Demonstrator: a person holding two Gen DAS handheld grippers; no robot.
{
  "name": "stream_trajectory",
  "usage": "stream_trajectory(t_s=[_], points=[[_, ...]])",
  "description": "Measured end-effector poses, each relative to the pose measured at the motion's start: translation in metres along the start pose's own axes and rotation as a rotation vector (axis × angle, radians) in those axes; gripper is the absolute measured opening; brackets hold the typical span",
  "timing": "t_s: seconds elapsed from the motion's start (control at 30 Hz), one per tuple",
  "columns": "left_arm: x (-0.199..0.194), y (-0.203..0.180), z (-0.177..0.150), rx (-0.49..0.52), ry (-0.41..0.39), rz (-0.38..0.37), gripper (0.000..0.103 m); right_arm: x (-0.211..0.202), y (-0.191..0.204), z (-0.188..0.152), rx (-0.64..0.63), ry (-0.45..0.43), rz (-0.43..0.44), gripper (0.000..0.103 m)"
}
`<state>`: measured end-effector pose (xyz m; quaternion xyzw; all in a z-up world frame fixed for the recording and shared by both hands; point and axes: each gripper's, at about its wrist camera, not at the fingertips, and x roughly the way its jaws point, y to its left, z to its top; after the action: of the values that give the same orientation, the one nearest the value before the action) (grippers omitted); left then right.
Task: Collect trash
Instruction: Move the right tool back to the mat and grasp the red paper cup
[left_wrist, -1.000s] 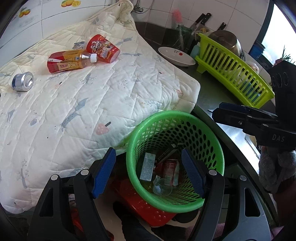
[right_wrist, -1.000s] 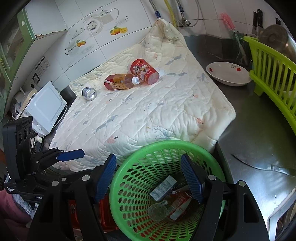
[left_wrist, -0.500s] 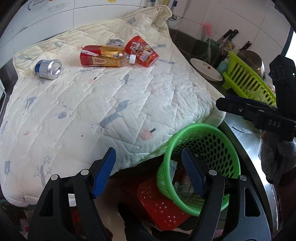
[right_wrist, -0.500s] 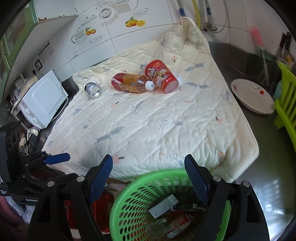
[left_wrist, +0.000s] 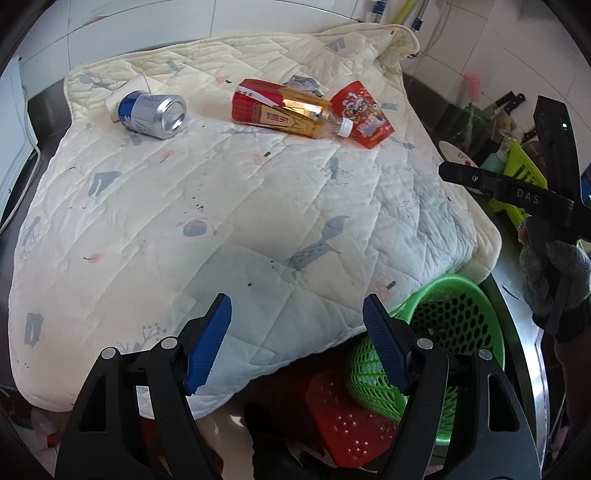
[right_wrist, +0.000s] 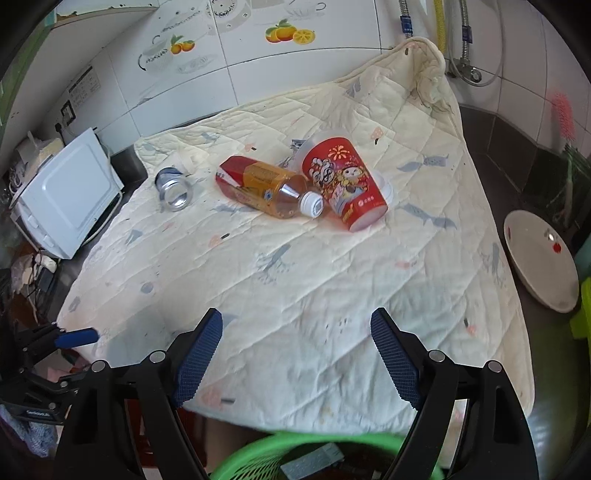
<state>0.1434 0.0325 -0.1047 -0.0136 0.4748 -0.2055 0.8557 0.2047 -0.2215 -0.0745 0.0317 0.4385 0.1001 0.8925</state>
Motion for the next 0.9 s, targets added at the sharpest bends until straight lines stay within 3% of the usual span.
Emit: stream_trajectory(t_s=[0.5, 0.9], points=[[0.015, 0.047, 0.016, -0.076, 0.026, 0.050, 0.073, 0.085, -0.031, 0.099, -0.087, 0.032, -0.051, 0.080], [0.017, 0.091, 0.021, -0.143, 0.039, 0.100, 0.073, 0.150, -0.033, 0.138, -0.144, 0.112, -0.099, 0.080]])
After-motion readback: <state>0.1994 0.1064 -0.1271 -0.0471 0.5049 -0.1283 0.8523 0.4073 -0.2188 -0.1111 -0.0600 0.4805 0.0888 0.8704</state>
